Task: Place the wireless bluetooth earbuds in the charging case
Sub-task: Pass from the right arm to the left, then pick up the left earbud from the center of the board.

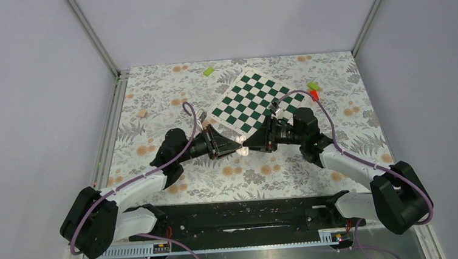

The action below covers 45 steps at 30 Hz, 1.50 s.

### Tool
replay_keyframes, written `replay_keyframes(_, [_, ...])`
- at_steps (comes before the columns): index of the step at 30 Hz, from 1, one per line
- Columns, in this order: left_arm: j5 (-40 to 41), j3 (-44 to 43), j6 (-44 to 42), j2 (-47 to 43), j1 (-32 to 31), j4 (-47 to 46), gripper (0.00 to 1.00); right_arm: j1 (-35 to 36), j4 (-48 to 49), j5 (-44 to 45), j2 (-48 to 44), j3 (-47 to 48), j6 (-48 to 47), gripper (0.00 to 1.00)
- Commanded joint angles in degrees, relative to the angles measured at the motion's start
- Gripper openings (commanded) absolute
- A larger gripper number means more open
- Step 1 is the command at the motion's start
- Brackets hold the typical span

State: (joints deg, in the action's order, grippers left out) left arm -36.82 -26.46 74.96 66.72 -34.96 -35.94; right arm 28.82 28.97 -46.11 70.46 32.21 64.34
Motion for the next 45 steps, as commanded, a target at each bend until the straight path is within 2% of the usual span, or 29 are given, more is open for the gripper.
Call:
replay_keyframes(1, [0.8, 0.3, -1.2, -2.3, 1.0, -1.9, 0.16, 0.4, 1.8, -1.9, -0.5, 0.6, -0.4, 0.53])
replay_keyframes(4, [1.6, -0.3, -3.9, -4.1, 2.4, 4.0, 0.15, 0.3, -2.7, -1.1, -3.0, 1.9, -3.4, 0.72])
replay_keyframes(5, [1.9, -0.6, -5.0, -4.9, 3.1, 6.4, 0.15, 0.3, -5.9, -0.2, -4.4, 2.7, -5.2, 0.75])
replay_keyframes(9, [3.5, -3.5, -12.3, -9.5, 7.2, 22.2, 0.13, -0.1, -24.2, 8.1, -9.6, 6.8, -14.6, 0.78])
replay_keyframes(11, [5.4, -5.7, -16.1, -12.5, 10.4, 33.2, 0.12, -0.2, -33.9, 15.4, -11.5, 8.1, -18.6, 0.76])
replay_keyframes(14, [9.7, -10.1, -23.7, -15.2, 14.8, 49.7, 0.1, 1.1, -44.0, 27.1, -11.6, 9.1, -24.0, 0.67])
replay_keyframes(18, [14.2, -14.9, -30.7, -16.8, 18.4, 63.0, 0.11, 7.7, -51.4, 40.5, -4.2, 13.3, -25.9, 0.57])
replay_keyframes(23, [13.6, -15.2, -33.2, -17.1, 21.4, 67.3, 0.11, 13.2, -49.8, 48.4, 10.5, 21.2, -24.7, 0.54])
replay_keyframes(32, [10.9, -12.3, -31.3, -18.2, 22.7, 64.8, 0.12, 14.7, -47.4, 47.2, 30.6, 32.5, -26.3, 0.5])
replay_keyframes(41, [9.5, -12.2, -31.0, -18.2, 22.8, 64.1, 0.12, 14.7, -47.3, 46.3, 37.6, 37.5, -26.4, 0.45])
replay_keyframes(45, [9.4, -11.9, -31.0, -18.6, 22.9, 63.9, 0.12, 14.6, -47.3, 46.3, 38.9, 38.3, -26.1, 0.37])
